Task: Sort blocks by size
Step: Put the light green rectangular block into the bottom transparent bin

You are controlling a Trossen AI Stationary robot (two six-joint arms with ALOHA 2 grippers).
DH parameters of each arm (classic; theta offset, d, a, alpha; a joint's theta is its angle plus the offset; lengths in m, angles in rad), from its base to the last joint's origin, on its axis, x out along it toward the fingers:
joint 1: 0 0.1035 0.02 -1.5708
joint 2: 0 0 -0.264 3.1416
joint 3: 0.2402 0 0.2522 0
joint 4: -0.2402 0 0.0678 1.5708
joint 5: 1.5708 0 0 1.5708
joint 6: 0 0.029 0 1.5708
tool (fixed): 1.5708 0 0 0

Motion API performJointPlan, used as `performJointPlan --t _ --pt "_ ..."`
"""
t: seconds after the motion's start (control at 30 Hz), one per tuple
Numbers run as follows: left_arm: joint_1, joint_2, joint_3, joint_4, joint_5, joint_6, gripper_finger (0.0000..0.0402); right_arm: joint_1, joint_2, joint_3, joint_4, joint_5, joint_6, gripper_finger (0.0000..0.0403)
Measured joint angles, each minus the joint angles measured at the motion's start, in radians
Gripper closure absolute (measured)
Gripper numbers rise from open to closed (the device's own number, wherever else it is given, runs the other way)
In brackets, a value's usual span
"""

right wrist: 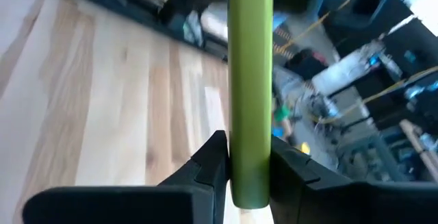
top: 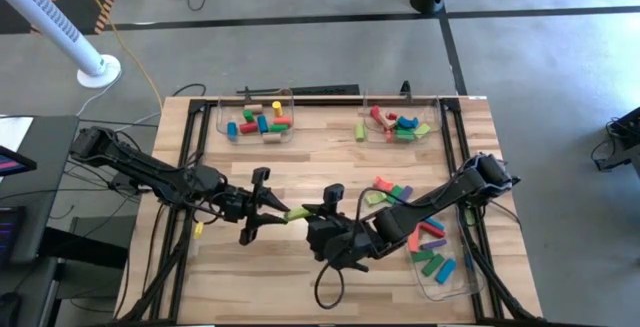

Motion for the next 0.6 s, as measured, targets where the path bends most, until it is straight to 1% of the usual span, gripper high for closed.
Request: performJointPlan --t 0.1,0.17,0.3,0.4,0.5,0.6 --pt "0.000 -0.001 0.000 -0.003 0.000 0.003 0.0260 0.012 -0.009 -0.001 -0.126 -0.010 0.095 0.0301" --pt "0.000 -0.001 0.000 -0.023 0.000 0.003 0.0238 0.020 -0.019 -0.001 -0.203 -0.035 0.175 0.0301" --pt "0.000 -0.001 0.000 -0.094 -0.002 -0.009 0.0198 0.046 -0.053 -0.001 -0.413 -0.103 0.375 0.0301" --pt "0.000 -0.001 0.000 -0.161 -0.008 -0.034 0.0180 0.070 -0.076 -0.001 -0.612 -0.189 0.556 0.0301" --pt "0.002 -0.001 0.000 -0.225 -0.009 -0.047 0.0174 0.096 -0.095 -0.001 -0.817 -0.322 0.768 0.0301" --pt "0.002 -0.001 0.000 -0.279 -0.011 -0.060 0.0173 0.132 -0.095 -0.001 -0.990 -0.462 0.942 0.0301"
